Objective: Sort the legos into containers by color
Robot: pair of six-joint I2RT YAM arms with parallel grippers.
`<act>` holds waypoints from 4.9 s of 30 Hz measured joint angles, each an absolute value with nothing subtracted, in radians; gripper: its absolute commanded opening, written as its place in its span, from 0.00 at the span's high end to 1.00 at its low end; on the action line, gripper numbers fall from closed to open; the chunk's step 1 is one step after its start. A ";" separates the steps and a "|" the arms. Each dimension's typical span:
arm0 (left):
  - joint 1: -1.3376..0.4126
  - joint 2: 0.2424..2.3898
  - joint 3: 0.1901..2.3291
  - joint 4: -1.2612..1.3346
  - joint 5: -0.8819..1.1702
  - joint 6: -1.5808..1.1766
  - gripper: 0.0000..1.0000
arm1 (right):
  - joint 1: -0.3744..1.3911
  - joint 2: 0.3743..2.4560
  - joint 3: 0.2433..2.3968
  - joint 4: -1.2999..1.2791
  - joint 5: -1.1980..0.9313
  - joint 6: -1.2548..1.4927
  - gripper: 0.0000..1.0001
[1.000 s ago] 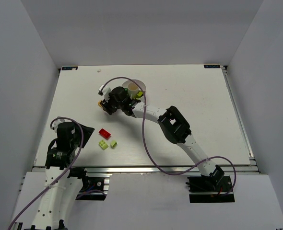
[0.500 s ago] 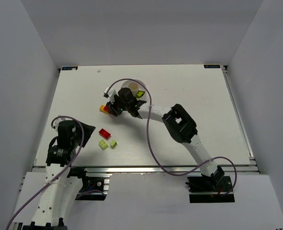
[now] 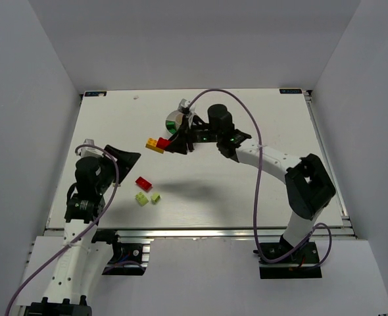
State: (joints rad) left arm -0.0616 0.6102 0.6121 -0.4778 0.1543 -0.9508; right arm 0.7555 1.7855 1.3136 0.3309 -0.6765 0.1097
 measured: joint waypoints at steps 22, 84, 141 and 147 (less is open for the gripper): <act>-0.062 0.690 0.481 0.051 0.547 -1.198 0.16 | 0.685 1.662 1.154 0.377 -0.901 0.171 1.00; -0.196 1.681 1.291 -0.091 0.394 -0.860 1.00 | 0.402 1.511 1.024 0.277 -0.729 -0.113 1.00; -0.330 1.365 0.847 0.144 0.588 -0.967 0.21 | 0.513 1.513 1.003 0.151 -0.783 -0.410 1.00; -0.359 1.346 0.772 0.248 0.644 -1.044 0.21 | 0.536 1.513 1.005 0.151 -0.780 -0.425 1.00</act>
State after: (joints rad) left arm -0.3592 1.3464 0.7723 0.2478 0.6437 -1.0435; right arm 0.5362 1.5127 1.0054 0.1513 -0.7803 -0.4252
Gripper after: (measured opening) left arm 0.791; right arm 0.426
